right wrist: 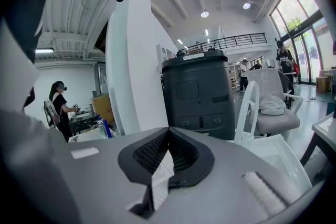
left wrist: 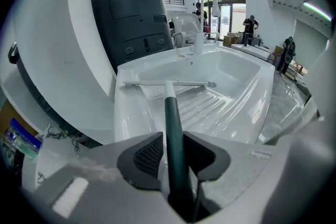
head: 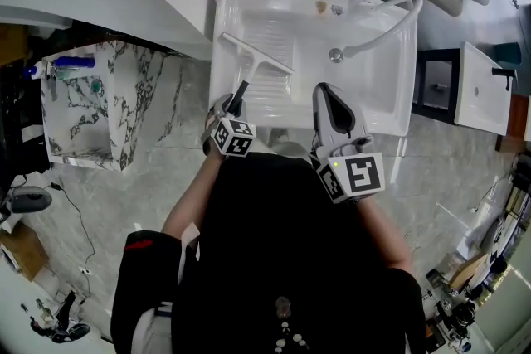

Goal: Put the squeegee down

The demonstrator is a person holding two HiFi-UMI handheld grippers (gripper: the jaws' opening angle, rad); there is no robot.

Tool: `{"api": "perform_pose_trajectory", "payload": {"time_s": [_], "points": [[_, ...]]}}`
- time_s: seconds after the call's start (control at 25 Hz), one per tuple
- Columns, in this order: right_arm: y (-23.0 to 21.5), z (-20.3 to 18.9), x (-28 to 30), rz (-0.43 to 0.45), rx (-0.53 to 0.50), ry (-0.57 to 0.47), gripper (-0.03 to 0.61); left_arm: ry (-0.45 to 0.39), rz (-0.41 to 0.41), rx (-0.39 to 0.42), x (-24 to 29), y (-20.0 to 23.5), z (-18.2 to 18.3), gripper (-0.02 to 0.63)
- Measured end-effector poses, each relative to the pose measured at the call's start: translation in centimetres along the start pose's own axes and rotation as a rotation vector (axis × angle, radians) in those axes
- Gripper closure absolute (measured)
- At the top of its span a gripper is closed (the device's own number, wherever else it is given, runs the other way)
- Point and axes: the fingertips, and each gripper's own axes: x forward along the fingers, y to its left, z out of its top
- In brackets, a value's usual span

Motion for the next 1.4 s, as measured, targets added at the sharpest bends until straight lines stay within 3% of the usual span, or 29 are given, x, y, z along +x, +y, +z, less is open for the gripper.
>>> {"api": "perform_pose_trajectory", "payload": {"time_s": [0.44,0.88,1.16,1.24,1.4], "points": [[0.4,0.0,-0.2,0.009,-0.004,-0.007,0.577,-0.039,-0.049,-0.013,-0.8,-0.3,0.2,0.434],[1.0,-0.1,-1.3,0.033,-0.010,-0.028,0.577,-0.108,-0.040,-0.035,-2.9,0.1,1.2,0.430],[1.3,-0.2,-3.0,0.069,-0.005,-0.041,0.577,-0.165,0.010,-0.114,-5.3,0.7,2.7,0.528],[1.5,-0.4,-3.7,0.084,-0.005,-0.043,0.577,-0.194,0.047,-0.127,-6.4,0.8,3.2,0.602],[1.4,-0.9,-5.4,0.108,-0.002,-0.048,0.577,-0.243,0.063,-0.155,-8.8,0.0,4.6,0.611]]}}
